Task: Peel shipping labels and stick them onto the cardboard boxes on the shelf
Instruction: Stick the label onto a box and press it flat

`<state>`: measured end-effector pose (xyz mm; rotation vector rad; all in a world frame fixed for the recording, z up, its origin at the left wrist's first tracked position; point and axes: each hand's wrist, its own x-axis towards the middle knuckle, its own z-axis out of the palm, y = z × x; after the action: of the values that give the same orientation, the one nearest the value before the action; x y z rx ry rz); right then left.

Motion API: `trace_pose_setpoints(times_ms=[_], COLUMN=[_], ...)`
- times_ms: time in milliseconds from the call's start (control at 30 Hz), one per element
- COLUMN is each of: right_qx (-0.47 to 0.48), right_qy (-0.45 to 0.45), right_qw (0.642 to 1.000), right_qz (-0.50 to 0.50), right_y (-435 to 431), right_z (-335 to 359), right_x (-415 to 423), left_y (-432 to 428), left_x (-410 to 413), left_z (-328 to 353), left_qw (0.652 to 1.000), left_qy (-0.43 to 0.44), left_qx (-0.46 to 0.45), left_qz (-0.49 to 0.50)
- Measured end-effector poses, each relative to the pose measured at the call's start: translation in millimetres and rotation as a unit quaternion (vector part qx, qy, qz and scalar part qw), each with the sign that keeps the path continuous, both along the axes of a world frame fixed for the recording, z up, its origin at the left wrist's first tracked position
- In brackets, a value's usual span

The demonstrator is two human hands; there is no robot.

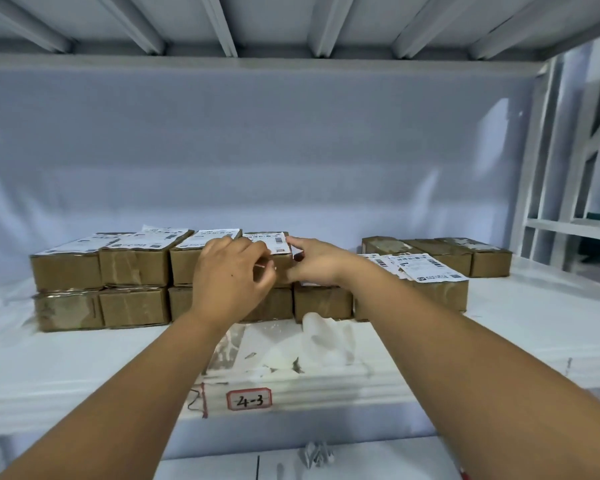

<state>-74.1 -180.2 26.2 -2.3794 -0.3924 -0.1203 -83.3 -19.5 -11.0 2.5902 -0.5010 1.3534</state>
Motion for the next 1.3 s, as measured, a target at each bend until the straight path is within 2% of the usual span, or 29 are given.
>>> trace_pose_setpoints(times_ms=[100, 133, 267, 333, 433, 533, 600, 700, 767, 800, 867, 933, 1000, 1033, 1067, 1200, 1300], right_qx=[0.105, 0.103, -0.043, -0.119, -0.214, -0.288, -0.298, -0.234, -0.128, -0.049, 0.107, 0.249, 0.357, 0.379, 0.385, 0.350, 0.311], right_qy=[-0.068, -0.100, -0.212, -0.206, -0.118, -0.037, -0.034, -0.057, -0.048, -0.039, -0.045, -0.034, 0.001, 0.010, 0.010, -0.018, -0.040], right_qw=[0.990, 0.986, 0.971, 0.968, 0.968, 0.957, 0.954, 0.970, 0.990, 0.997, 0.991, 0.964, 0.933, 0.925, 0.923, 0.936, 0.949], right_qz=[-0.068, -0.090, -0.098, -0.079, -0.050, -0.010, -0.005, -0.018, -0.026, -0.036, -0.073, -0.085, -0.050, -0.034, -0.025, -0.015, -0.003], right_y=[3.7, 4.0, -0.6, -0.8, -4.4, -5.9, -5.4, -1.2, 3.6, 6.2, 14.6, 23.2, 30.5, 32.3, 33.4, 35.4, 39.2], right_z=[-13.5, -17.9, -30.0, -31.8, -31.1, -33.6, -38.0, -43.0, -44.4, -43.0, -41.4, -41.9, -42.8, -43.4, -44.1, -46.0, -45.7], right_x=[-14.1, -16.2, -43.7, -59.4, -76.6, -85.6, -89.5, -95.2, -99.5, -101.7, -103.8, -102.4, -105.4, -106.5, -106.9, -108.9, -109.1], left_y=[2.0, 3.3, 3.5, -0.9, -8.2, -14.0, -16.1, -16.6, -13.8, -12.5, -10.1, -9.3, -9.5, -9.8, -10.0, -6.0, 3.4], left_x=[-3.9, -3.0, -18.6, -28.3, -42.4, -54.0, -61.7, -72.2, -78.2, -80.9, -89.7, -96.6, -101.0, -102.4, -103.7, -103.6, -103.6], left_z=[6.3, 8.9, 16.6, 18.3, 18.9, 12.7, 3.9, -12.1, -22.0, -25.3, -29.9, -31.7, -30.0, -28.1, -25.8, -17.2, -13.7], left_qw=[0.999, 0.998, 0.993, 0.995, 0.993, 0.982, 0.978, 0.967, 0.951, 0.936, 0.882, 0.816, 0.767, 0.758, 0.761, 0.819, 0.825], left_qy=[0.039, 0.057, 0.095, 0.076, 0.046, 0.073, 0.110, 0.187, 0.257, 0.290, 0.328, 0.335, 0.337, 0.330, 0.319, 0.233, 0.198], left_qx=[-0.003, -0.003, -0.012, -0.026, -0.087, -0.135, -0.130, -0.102, -0.111, -0.147, -0.276, -0.393, -0.456, -0.471, -0.477, -0.473, -0.484], left_qz=[-0.018, -0.034, -0.066, -0.064, -0.071, -0.105, -0.119, -0.141, -0.132, -0.139, -0.196, -0.259, -0.300, -0.308, -0.303, -0.224, -0.214])
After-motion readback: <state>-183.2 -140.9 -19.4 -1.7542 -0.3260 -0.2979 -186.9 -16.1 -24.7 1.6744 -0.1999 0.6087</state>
